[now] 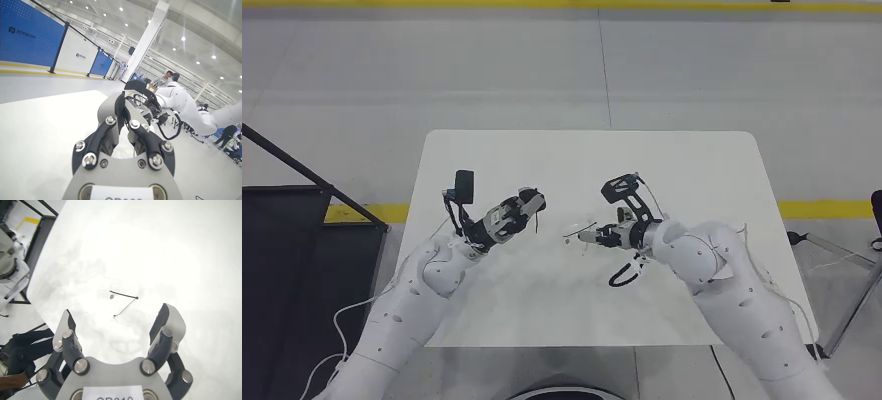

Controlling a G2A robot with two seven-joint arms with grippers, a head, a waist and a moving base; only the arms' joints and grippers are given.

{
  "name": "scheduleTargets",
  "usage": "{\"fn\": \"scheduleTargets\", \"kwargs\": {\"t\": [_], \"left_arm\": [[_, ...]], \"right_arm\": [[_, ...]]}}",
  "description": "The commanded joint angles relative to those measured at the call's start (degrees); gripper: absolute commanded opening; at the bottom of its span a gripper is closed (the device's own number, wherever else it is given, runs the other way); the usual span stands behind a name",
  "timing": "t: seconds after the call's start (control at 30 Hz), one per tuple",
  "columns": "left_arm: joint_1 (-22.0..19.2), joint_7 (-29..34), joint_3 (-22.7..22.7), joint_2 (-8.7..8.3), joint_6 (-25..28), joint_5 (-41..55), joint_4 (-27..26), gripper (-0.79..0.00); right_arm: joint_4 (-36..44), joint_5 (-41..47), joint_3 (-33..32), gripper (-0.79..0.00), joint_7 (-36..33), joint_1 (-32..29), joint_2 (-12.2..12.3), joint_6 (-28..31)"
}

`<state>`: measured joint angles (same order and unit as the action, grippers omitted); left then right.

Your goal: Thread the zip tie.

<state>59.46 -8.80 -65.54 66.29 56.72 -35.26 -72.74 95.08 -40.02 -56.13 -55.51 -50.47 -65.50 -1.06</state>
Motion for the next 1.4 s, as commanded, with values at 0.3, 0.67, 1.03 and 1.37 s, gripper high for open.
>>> {"fn": "scheduleTargets", "kwargs": {"t": [0.3, 0.67, 1.03, 1.37], "left_arm": [[-0.7, -10.8, 1.2, 1.33, -1.3, -15.8, 3.3, -0.785], [-1.4, -15.4, 1.8, 2.12, -0.9, -19.5, 5.5, -0.785], [-1.7, -16.0, 2.0, 2.33, -1.0, -20.2, 6.0, -0.785], [-1.7, -16.0, 2.0, 2.33, -1.0, -20.2, 6.0, -0.785]], "right_arm": [[-8.0, -0.9, 5.6, -0.508, -4.2, 7.8, -2.2, -2.2], [-16.1, 0.8, 9.1, -0.594, -4.4, 13.0, -4.5, -2.7], [-19.9, 1.6, 10.3, -0.625, -4.6, 15.0, -5.8, -2.1], [-21.0, 1.8, 10.5, -0.653, -4.8, 15.3, -6.4, -1.1]]}}
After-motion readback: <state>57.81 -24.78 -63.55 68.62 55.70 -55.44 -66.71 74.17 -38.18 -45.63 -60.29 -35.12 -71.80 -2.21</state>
